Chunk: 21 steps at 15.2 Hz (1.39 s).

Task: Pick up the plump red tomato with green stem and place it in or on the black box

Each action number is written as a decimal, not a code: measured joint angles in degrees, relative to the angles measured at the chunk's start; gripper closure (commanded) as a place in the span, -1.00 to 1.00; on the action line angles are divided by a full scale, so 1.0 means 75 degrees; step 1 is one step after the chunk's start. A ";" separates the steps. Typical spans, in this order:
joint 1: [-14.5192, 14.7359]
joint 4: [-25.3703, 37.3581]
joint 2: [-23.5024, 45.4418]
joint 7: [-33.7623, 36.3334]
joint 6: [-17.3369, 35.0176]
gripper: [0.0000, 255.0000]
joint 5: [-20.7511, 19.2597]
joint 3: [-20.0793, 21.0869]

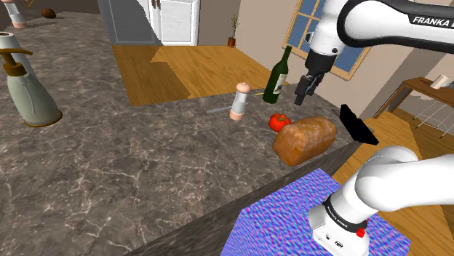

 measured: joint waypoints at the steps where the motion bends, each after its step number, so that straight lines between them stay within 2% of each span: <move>1: 0.0000 0.0000 0.0000 0.0000 0.0000 -1.00 0.0000 0.0000; 4: -0.0218 -0.0013 0.0582 0.0813 0.0322 -1.00 -0.0253 0.0526; 7: -0.0562 0.0260 0.1655 0.2076 0.0634 -1.00 -0.0692 0.1255; 10: -0.0954 0.0695 0.2899 0.3452 0.0776 -1.00 -0.1322 0.1890; 13: -0.1277 0.1215 0.4143 0.4858 0.0630 -1.00 -0.2075 0.2345; 17: -0.1497 0.2172 0.5953 0.6653 0.0088 -1.00 -0.3164 0.2564; 21: -0.1437 0.3218 0.7636 0.8138 -0.0662 -1.00 -0.4049 0.2333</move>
